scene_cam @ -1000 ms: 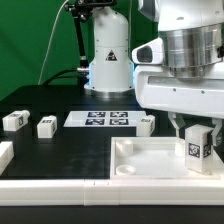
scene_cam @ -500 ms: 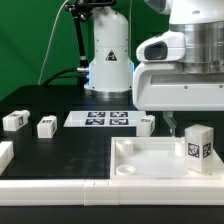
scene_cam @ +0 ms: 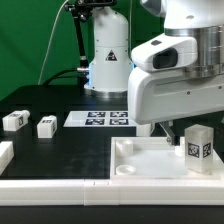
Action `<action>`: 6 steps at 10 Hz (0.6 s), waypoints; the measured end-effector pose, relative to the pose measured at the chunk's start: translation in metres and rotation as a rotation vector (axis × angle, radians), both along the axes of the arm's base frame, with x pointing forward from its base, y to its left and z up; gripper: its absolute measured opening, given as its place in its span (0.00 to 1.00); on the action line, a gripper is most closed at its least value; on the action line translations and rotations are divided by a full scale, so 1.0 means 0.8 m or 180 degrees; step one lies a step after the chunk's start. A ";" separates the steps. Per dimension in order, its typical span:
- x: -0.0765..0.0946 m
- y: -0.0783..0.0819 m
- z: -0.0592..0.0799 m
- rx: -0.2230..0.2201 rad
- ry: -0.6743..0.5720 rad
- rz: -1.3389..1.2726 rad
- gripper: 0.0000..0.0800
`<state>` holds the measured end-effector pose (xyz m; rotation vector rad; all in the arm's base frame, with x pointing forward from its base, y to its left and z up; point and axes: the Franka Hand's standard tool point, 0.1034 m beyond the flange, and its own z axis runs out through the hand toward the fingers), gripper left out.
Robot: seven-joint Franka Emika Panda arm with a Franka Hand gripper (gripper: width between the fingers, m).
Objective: Assemble one leg
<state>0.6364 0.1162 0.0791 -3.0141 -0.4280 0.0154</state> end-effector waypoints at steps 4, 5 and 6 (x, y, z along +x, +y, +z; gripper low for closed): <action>0.000 -0.001 -0.001 0.0013 -0.0054 0.0378 0.63; 0.000 -0.001 -0.001 0.0013 -0.0054 0.0378 0.42; 0.000 -0.001 -0.001 0.0013 -0.0053 0.0368 0.42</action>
Offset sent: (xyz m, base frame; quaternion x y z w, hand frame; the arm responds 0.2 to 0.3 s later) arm 0.0000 0.0000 0.0000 0.0000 0.0000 0.0000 1.0000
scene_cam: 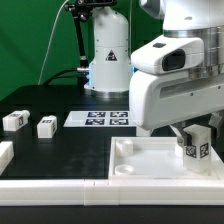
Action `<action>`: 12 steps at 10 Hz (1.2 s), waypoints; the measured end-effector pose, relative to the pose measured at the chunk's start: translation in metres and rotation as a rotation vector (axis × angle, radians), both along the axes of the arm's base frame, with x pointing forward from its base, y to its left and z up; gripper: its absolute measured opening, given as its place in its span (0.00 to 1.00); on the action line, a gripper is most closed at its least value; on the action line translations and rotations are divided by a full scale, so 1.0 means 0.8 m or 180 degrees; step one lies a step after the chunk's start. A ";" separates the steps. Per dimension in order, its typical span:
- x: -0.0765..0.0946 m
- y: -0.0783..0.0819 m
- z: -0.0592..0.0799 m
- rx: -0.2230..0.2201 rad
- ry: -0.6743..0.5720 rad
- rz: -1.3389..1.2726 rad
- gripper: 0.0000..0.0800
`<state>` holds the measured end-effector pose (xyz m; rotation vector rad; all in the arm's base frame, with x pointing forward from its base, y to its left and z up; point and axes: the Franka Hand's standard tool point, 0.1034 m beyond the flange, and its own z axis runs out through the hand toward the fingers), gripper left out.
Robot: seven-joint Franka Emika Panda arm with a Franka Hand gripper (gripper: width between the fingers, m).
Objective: Assemble one leg
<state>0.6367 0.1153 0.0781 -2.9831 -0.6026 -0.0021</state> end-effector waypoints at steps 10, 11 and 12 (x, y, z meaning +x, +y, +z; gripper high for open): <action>-0.001 0.001 -0.003 -0.0002 0.0242 -0.3062 0.36; 0.000 0.001 -0.003 -0.0012 0.0280 -0.3430 0.36; 0.000 0.000 -0.003 -0.0003 0.0315 -0.3682 0.36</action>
Offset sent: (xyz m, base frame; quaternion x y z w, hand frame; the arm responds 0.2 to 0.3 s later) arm -0.0154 -0.0040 -0.0052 0.0124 0.0012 0.3453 0.9384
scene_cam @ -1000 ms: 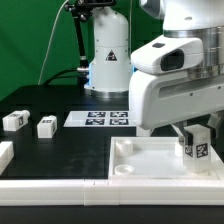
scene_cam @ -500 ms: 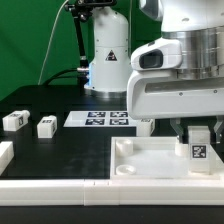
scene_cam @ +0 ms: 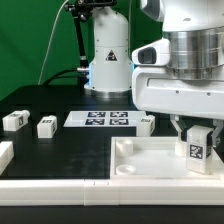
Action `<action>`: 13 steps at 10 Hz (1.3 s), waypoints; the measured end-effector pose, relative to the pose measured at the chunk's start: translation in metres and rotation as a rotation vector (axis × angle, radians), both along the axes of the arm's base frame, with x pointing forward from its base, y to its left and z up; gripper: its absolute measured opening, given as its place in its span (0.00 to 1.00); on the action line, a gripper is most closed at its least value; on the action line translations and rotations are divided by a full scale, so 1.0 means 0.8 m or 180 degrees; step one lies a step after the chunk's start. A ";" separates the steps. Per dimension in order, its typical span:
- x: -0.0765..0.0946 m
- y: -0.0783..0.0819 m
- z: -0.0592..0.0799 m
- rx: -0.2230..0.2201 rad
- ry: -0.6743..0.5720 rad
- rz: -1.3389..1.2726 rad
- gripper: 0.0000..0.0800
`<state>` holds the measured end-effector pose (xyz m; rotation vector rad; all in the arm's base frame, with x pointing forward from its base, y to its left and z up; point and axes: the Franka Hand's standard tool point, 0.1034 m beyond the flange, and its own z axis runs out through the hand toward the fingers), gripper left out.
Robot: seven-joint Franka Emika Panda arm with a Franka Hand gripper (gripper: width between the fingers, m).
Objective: Assemble one leg
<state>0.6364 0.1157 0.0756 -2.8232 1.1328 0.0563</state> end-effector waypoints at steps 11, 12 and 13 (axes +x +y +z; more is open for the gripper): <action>0.002 -0.004 0.000 -0.0124 -0.0256 0.2707 0.81; 0.002 -0.002 0.000 -0.0135 -0.0284 0.2909 0.81; 0.003 -0.003 0.000 -0.0145 -0.0311 0.3062 0.81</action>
Offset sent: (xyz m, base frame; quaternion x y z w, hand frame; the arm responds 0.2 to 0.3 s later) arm 0.0026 -0.0022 0.0026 -0.0087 -0.0009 -0.0419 0.9991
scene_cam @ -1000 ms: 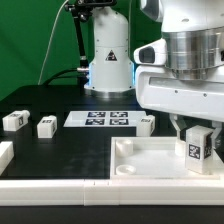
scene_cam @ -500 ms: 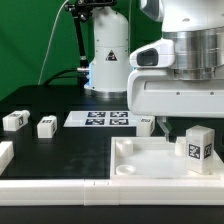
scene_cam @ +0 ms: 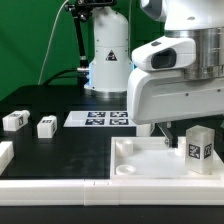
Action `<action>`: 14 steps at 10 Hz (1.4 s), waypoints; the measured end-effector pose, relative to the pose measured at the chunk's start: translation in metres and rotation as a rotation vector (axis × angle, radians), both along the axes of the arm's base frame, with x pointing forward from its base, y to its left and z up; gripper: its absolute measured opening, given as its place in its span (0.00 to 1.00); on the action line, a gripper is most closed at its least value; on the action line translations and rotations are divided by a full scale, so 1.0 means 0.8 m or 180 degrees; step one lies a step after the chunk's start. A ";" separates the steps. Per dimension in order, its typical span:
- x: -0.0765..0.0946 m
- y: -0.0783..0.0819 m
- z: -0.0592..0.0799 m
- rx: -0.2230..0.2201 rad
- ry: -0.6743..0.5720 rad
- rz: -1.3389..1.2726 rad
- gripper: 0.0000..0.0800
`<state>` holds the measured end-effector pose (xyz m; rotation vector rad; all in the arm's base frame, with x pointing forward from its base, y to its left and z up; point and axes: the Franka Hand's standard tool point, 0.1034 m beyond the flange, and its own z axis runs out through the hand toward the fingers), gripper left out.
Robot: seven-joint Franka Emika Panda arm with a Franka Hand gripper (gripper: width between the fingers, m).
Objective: Assemble one leg
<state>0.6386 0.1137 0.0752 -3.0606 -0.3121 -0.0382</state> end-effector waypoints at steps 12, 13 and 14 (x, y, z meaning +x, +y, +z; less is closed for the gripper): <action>-0.003 0.005 -0.003 0.0062 0.0097 -0.1187 0.36; -0.002 0.004 -0.004 0.0083 0.0101 -0.1571 0.36; -0.002 0.003 -0.004 0.0092 0.0107 -0.1865 0.36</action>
Offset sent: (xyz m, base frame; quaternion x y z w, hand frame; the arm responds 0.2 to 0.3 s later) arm 0.0000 0.0000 0.0000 0.0000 0.0000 0.0000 1.0000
